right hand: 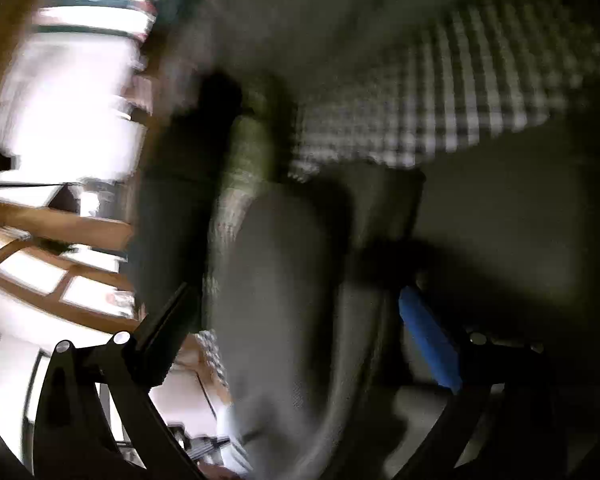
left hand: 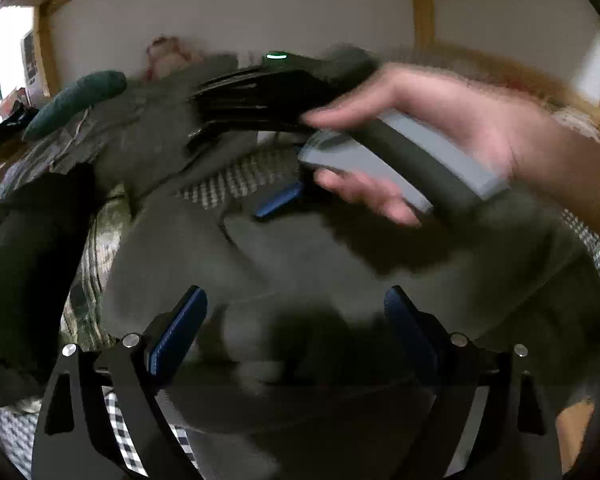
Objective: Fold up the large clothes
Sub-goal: 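Fold the held sleeve across the hoodie front with the right gripper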
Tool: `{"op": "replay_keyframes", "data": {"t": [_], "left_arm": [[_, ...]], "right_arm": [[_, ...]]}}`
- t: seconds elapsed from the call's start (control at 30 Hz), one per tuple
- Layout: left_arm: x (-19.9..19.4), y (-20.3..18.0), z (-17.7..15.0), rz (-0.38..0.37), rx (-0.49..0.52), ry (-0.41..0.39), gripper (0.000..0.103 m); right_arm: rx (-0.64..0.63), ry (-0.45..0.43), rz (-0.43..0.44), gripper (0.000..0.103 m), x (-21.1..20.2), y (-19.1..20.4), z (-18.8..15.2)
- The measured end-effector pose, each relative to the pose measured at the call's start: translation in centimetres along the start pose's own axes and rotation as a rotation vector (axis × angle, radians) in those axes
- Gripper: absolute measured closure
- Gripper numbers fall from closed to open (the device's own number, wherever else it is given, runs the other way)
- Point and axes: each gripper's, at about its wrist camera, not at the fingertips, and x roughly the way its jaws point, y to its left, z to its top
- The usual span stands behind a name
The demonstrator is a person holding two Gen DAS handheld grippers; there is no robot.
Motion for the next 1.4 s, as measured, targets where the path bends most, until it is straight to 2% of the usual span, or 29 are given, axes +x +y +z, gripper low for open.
{"op": "replay_keyframes", "data": {"t": [0.07,0.13,0.17,0.2,0.23,0.27,0.3,0.33,0.37,0.6,0.7,0.77,0.87,0.97,1.0,1.07,1.13,1.27,1.33,1.37,1.4], "left_arm": [[2.8,0.3,-0.4,-0.013,-0.047,0.097,0.014],[3.9,0.7,-0.7,-0.022,-0.078,0.125,0.014],[4.1,0.7,-0.8,-0.021,-0.086,0.124,0.014],[4.2,0.8,-0.8,-0.026,-0.090,0.126,0.015],[4.0,0.8,-0.7,-0.036,-0.091,0.124,0.018],[3.8,0.9,-0.5,-0.048,-0.093,0.118,0.036],[3.7,1.1,-0.3,-0.048,-0.098,0.121,0.051],[3.7,1.3,-0.2,-0.056,-0.106,0.124,0.052],[3.8,1.6,-0.2,-0.072,-0.122,0.127,0.054],[2.9,1.6,0.4,-0.076,-0.142,0.108,0.055],[2.1,1.1,0.9,-0.081,-0.131,0.093,0.055],[1.4,0.3,1.4,-0.079,-0.105,0.074,0.055],[0.7,-1.0,2.0,-0.098,-0.071,0.048,0.055],[0.6,-2.8,2.4,-0.122,-0.037,0.040,0.055],[0.7,-3.5,2.4,-0.129,-0.029,0.041,0.055],[1.4,-4.8,2.4,-0.157,-0.015,0.062,0.055],[2.3,-5.9,2.4,-0.193,-0.009,0.087,0.055],[1.5,-6.1,2.8,-0.218,-0.020,0.062,0.054],[0.5,-5.1,3.4,-0.187,-0.046,0.014,0.042],[0.1,-4.1,3.9,-0.164,-0.083,-0.018,0.032],[0.3,-3.0,4.4,-0.152,-0.115,-0.032,0.025]], "right_arm": [[0.022,0.028,-0.049,0.004,1.8,-0.3,1.1],[0.021,0.035,-0.055,0.004,2.8,-0.1,1.8],[0.010,0.033,-0.054,0.008,3.1,0.2,2.1],[-0.004,0.018,-0.061,0.016,3.2,0.4,2.1],[-0.022,0.003,-0.080,0.039,3.1,0.3,2.7],[-0.044,-0.018,-0.087,0.051,2.8,0.6,2.8],[-0.060,-0.031,-0.078,0.056,2.3,0.7,2.9],[-0.072,-0.047,-0.064,0.069,1.8,0.7,3.0],[-0.077,-0.081,0.007,0.072,1.4,0.7,2.8],[-0.036,-0.296,0.237,0.072,-3.7,-1.0,0.1],[-0.013,-0.434,0.270,0.072,-8.4,-1.6,-2.9],[0.025,-0.547,0.287,0.072,-12.5,-2.6,-6.2],[0.097,-0.694,0.253,0.073,-18.0,-4.9,-11.4],[0.185,-0.786,0.201,0.073,-22.0,-7.5,-16.4],[0.217,-0.809,0.158,0.073,-23.2,-8.6,-18.4],[0.279,-0.841,0.088,0.073,-24.5,-10.9,-21.5],[0.342,-0.870,0.072,0.073,-25.0,-13.2,-23.4],[0.399,-0.845,0.041,0.073,-24.8,-15.7,-25.1],[0.404,-0.809,0.021,0.065,-24.3,-15.8,-25.4],[0.415,-0.789,-0.011,0.040,-23.9,-15.8,-25.4],[0.427,-0.793,-0.032,0.028,-24.0,-16.0,-25.6]]}}
